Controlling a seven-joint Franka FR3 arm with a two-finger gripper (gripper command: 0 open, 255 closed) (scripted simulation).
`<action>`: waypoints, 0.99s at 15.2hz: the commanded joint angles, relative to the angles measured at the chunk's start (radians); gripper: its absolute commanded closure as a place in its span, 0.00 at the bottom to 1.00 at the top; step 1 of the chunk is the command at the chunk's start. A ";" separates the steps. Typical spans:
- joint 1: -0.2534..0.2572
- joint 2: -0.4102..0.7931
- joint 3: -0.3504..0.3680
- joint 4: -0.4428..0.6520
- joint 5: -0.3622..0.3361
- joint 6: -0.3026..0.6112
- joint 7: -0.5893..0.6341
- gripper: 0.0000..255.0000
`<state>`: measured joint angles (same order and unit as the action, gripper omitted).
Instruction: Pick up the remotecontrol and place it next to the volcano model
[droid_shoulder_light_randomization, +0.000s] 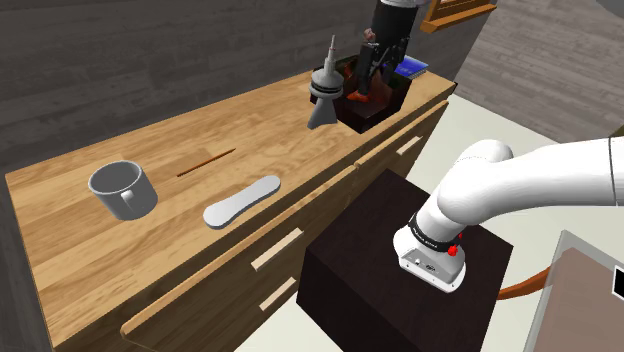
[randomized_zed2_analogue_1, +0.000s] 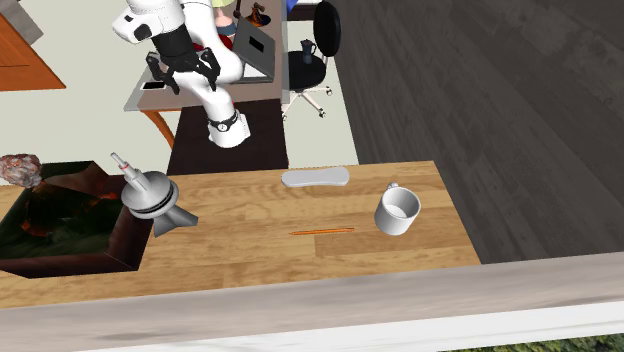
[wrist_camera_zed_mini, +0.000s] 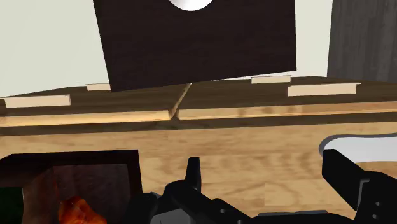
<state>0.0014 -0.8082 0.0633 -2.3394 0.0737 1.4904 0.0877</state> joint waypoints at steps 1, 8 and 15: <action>0.000 0.000 0.000 0.000 0.000 0.000 0.000 0.00; 0.105 0.195 0.013 -0.010 -0.003 0.212 -0.220 0.00; 0.201 0.396 0.046 0.019 -0.002 0.391 -0.428 0.00</action>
<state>0.1892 -0.4510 0.1036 -2.3365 0.0730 1.8552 -0.3080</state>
